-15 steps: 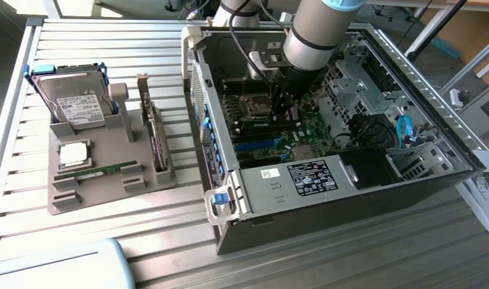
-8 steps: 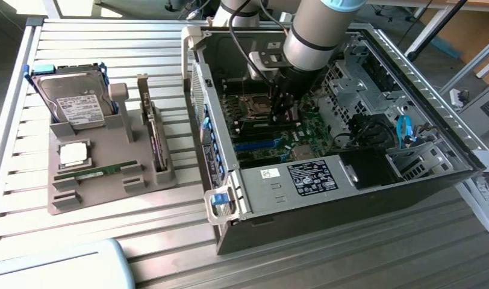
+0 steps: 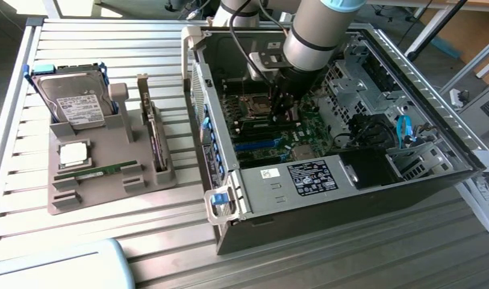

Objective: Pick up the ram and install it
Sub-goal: 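Insert the ram into the slot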

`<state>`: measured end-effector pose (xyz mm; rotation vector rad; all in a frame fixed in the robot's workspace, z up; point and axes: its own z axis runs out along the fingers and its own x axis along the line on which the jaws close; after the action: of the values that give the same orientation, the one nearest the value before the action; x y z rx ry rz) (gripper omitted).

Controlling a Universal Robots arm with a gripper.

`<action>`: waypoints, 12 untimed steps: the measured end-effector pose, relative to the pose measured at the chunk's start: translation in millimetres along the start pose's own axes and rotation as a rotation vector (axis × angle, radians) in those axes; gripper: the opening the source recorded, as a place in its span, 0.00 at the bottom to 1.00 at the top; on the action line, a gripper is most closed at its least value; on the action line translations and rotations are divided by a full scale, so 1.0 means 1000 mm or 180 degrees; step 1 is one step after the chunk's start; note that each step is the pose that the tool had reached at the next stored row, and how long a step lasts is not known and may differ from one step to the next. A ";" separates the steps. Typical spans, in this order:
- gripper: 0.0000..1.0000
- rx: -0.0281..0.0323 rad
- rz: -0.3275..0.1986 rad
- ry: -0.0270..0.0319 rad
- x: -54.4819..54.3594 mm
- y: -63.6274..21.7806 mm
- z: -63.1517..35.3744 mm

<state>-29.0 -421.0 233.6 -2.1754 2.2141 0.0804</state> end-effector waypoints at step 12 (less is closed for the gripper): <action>0.13 -0.0002 -0.0026 0.0001 0.000 -0.0001 0.0040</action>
<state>-29.0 -421.1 229.6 -2.1845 2.2056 0.0805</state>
